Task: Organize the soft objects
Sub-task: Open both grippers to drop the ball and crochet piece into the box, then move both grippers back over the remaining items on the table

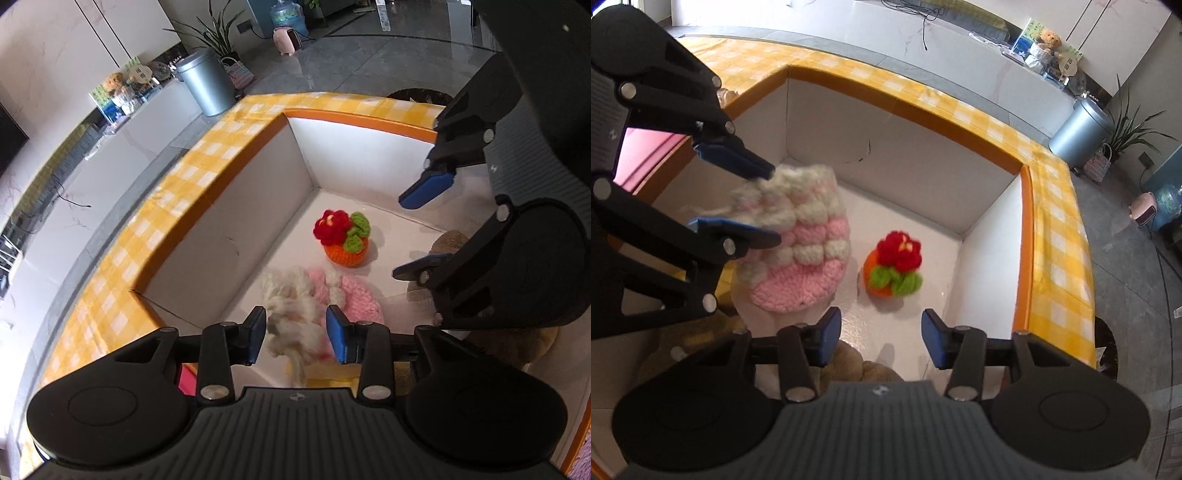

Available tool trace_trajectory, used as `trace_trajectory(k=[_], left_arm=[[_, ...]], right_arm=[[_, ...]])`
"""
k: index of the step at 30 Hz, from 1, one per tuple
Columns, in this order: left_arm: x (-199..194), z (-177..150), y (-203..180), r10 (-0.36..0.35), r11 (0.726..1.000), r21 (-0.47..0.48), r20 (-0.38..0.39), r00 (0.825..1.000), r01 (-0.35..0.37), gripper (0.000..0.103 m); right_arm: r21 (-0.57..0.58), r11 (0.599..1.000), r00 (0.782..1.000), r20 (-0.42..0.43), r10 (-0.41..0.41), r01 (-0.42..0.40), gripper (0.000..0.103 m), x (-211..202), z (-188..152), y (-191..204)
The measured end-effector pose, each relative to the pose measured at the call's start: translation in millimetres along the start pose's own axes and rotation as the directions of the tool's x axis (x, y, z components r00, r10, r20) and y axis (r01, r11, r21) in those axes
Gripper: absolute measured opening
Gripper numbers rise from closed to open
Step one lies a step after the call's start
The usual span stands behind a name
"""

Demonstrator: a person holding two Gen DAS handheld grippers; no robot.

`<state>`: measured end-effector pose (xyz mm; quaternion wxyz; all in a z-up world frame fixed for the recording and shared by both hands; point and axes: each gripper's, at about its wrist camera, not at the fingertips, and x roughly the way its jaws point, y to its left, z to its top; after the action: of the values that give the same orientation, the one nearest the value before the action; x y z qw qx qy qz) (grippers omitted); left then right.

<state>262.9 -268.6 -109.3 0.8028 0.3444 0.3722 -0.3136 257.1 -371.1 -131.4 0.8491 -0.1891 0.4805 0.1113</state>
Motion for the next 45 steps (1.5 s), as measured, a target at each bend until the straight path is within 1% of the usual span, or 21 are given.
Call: trace_trajectory(k=[2, 4, 12, 18, 23, 26, 28, 31, 35, 37, 40, 43, 45], left_arm=[[-9, 0, 2, 0.008, 1.000, -0.004, 0.014, 1.000, -0.008, 0.050], [-18, 0, 4, 0.017, 1.000, -0.008, 0.029, 0.999, -0.017, 0.052], [-62, -4, 4, 0.051, 0.999, -0.006, 0.067, 0.996, -0.051, 0.052], [-99, -23, 3, 0.076, 0.997, -0.020, 0.099, 0.992, -0.075, 0.052], [-140, -49, 1, 0.111, 0.993, -0.064, 0.140, 0.984, -0.103, 0.052], [-166, -69, 5, 0.128, 0.985, -0.136, 0.168, 0.977, -0.106, 0.052], [-183, -85, 8, 0.138, 0.977, -0.187, 0.183, 0.973, -0.103, 0.052], [-204, -113, 14, 0.167, 0.955, -0.277, 0.197, 0.966, -0.108, 0.052], [-226, -154, 20, 0.213, 0.908, -0.401, 0.204, 0.955, -0.117, 0.052], [-232, -173, 23, 0.215, 0.880, -0.465, 0.197, 0.956, -0.102, 0.052], [-236, -200, 24, 0.227, 0.836, -0.539, 0.179, 0.957, -0.098, 0.052], [-239, -226, 27, 0.231, 0.781, -0.619, 0.167, 0.958, -0.080, 0.052], [-239, -241, 30, 0.246, 0.744, -0.663, 0.161, 0.956, -0.080, 0.052]], right_arm=[[-0.001, 1.000, 1.000, -0.001, -0.005, 0.005, 0.050, -5, 1, 2], [0.000, 1.000, 1.000, -0.002, -0.015, 0.015, 0.051, -8, 2, 3], [0.015, 0.999, 0.999, -0.001, -0.043, 0.043, 0.057, -32, 1, 10], [0.061, 0.997, 0.999, 0.016, -0.044, 0.043, 0.057, -61, -4, 18], [0.122, 0.992, 0.996, 0.075, -0.043, 0.034, 0.058, -95, -14, 33], [0.182, 0.983, 0.990, 0.136, -0.028, 0.003, 0.062, -119, -23, 47], [0.228, 0.973, 0.984, 0.179, -0.018, -0.023, 0.062, -134, -29, 58], [0.283, 0.957, 0.968, 0.250, -0.010, -0.063, 0.062, -150, -40, 79], [0.351, 0.926, 0.944, 0.331, 0.018, -0.141, 0.063, -165, -55, 109], [0.379, 0.907, 0.932, 0.361, 0.039, -0.185, 0.063, -168, -58, 124], [0.387, 0.894, 0.915, 0.400, 0.057, -0.225, 0.063, -171, -61, 153], [0.391, 0.885, 0.906, 0.417, 0.075, -0.254, 0.063, -170, -61, 175], [0.393, 0.881, 0.900, 0.429, 0.077, -0.262, 0.063, -168, -60, 189]])
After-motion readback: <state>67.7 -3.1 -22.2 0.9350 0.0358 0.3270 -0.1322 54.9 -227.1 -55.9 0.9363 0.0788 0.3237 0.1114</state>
